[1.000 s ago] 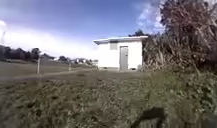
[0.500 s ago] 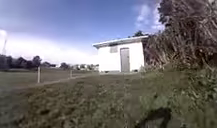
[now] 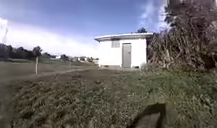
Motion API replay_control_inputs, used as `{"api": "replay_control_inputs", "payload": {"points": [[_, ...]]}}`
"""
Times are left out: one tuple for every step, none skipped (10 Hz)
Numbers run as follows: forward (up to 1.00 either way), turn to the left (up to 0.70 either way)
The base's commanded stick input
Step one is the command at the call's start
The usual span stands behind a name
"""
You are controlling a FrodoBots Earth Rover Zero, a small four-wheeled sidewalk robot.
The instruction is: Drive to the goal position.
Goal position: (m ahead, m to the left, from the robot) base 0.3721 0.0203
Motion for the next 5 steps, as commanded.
{"api": "replay_control_inputs", "payload": {"points": [[0.7,0.0],[0.7,0.0],[0.7,0.0],[0.7,0.0],[0.7,0.0]]}}
